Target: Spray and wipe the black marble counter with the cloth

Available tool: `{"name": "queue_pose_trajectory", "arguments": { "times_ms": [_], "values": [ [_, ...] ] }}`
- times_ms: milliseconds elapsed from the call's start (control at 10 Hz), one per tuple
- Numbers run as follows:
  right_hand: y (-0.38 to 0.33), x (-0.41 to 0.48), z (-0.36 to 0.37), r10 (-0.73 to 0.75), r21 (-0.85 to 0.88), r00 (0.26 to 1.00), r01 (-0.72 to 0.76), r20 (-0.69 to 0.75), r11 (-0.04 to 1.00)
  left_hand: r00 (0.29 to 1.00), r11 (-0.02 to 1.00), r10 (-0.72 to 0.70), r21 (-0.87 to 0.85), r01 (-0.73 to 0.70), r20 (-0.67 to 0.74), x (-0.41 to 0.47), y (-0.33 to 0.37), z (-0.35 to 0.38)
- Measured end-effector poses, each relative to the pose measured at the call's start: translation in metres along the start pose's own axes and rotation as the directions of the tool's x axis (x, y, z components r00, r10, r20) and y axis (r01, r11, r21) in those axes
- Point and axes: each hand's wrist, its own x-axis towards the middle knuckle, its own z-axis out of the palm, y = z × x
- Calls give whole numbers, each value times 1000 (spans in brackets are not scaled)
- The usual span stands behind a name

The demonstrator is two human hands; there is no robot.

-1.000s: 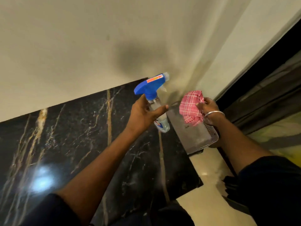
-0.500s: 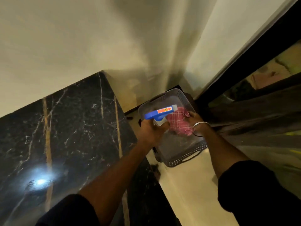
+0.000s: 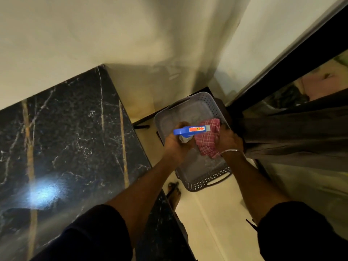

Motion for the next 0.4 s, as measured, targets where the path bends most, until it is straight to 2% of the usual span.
{"name": "queue_pose_trajectory", "arguments": {
  "times_ms": [200,300,400],
  "values": [
    [1,-14,-17,-27,-45,999,26,-20,999,999,980,11,197,-19,43,8,8,0],
    [-6,-26,-39,-40,-58,999,39,-15,998,991,944,-40,330,-4,126,-1,30,-10],
    [-11,-41,-56,-56,-48,997,53,-52,997,996,941,-19,337,-10,82,-15,42,-25]
  ]
}}
